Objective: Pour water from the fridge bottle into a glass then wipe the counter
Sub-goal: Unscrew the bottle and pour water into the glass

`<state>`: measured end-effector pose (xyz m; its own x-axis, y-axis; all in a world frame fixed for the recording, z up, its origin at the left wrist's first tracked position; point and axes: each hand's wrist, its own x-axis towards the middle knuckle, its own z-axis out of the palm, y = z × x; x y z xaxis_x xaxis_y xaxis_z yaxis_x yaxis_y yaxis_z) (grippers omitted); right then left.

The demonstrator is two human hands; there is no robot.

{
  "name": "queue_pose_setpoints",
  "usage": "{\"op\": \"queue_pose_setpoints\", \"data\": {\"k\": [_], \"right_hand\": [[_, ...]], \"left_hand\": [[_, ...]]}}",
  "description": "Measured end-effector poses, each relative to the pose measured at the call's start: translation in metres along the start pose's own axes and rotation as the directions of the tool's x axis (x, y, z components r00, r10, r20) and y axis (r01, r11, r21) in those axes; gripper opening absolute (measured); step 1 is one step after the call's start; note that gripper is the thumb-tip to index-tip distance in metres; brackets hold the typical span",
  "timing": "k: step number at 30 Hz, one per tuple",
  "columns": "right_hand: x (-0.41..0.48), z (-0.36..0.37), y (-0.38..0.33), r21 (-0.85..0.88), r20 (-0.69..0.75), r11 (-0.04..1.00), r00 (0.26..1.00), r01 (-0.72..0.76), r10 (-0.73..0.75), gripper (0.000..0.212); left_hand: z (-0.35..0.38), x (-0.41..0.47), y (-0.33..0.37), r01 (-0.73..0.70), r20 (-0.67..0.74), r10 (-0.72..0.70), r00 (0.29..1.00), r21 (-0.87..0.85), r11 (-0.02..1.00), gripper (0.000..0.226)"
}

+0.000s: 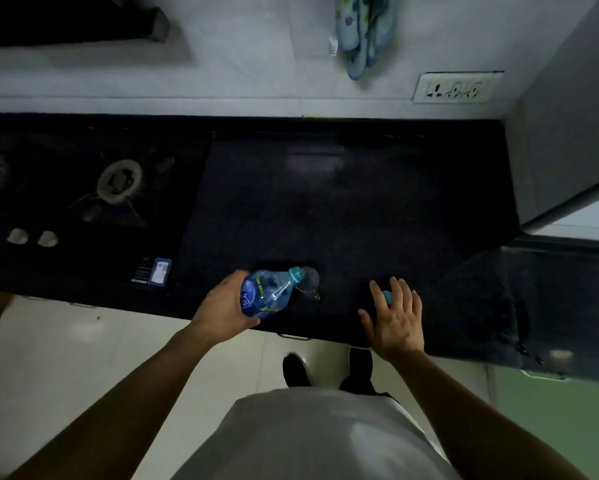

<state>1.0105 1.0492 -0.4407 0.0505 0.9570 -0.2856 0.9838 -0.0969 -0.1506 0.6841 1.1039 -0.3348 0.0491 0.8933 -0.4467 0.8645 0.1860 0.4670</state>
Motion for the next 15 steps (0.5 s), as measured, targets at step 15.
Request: {"op": "queue_pose_setpoints", "data": {"k": [15], "right_hand": [[0.0003,0.0031,0.0013,0.004,-0.019,1.0,1.0,0.007,-0.007,0.07]], "left_hand": [[-0.0042,-0.0066,-0.0051,0.012,-0.015,-0.012,1.0,0.024,1.0,0.077]]}}
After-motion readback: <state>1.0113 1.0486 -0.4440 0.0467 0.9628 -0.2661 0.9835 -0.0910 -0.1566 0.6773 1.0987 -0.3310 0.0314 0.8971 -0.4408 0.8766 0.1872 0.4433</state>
